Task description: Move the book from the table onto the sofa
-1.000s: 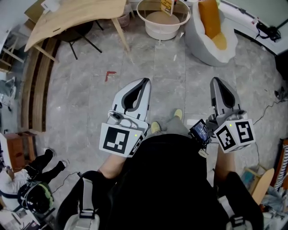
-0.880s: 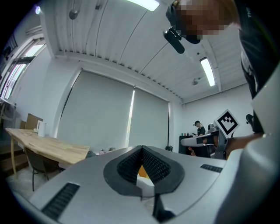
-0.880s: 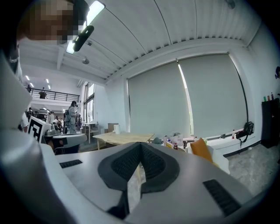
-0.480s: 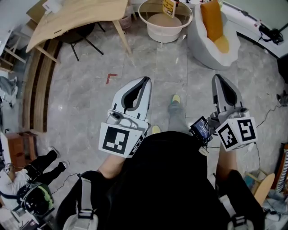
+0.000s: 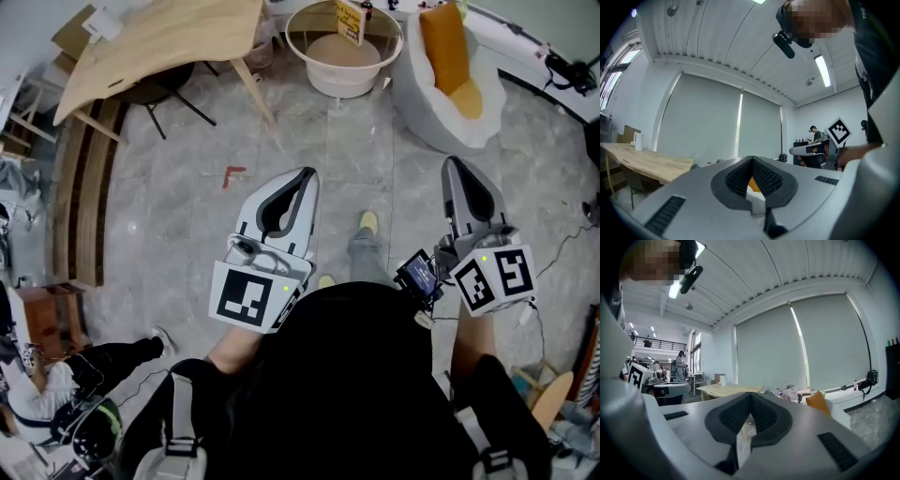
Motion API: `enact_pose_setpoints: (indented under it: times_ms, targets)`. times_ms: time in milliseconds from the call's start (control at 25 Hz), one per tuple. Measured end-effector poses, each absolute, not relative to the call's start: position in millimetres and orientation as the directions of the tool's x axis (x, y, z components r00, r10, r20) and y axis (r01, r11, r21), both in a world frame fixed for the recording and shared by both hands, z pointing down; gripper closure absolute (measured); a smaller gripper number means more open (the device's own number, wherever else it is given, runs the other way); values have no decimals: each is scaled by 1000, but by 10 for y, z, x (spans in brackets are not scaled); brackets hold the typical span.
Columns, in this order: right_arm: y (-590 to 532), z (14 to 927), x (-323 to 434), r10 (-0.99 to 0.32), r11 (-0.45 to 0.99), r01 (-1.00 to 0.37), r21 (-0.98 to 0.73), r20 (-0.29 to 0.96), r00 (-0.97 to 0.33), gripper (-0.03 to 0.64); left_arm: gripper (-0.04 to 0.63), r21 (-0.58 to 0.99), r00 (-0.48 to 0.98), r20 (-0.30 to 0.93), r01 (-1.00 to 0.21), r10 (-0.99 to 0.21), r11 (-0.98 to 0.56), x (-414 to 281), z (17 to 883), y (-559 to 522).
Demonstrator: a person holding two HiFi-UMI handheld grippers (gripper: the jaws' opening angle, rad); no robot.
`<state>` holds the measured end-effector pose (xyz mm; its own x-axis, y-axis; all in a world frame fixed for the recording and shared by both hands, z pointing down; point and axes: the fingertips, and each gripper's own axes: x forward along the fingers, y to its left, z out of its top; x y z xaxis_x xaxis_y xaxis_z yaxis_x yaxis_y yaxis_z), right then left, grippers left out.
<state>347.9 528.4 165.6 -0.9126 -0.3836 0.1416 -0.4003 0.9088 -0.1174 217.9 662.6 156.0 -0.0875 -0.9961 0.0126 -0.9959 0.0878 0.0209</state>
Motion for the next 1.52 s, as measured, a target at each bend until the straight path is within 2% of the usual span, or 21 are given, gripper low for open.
enact_pose_setpoints:
  times_ms: [720, 1520]
  targets:
    - [3761, 1579, 3082, -364, 924, -378, -61, 169, -916, 610, 589, 7, -138, 39, -990, -990, 139, 1734, 1463, 5195]
    - [2598, 1649, 2966, -353, 918, -367, -149, 116, -928, 609, 589, -44, -142, 52, -989, -988, 140, 1730, 1434, 3991]
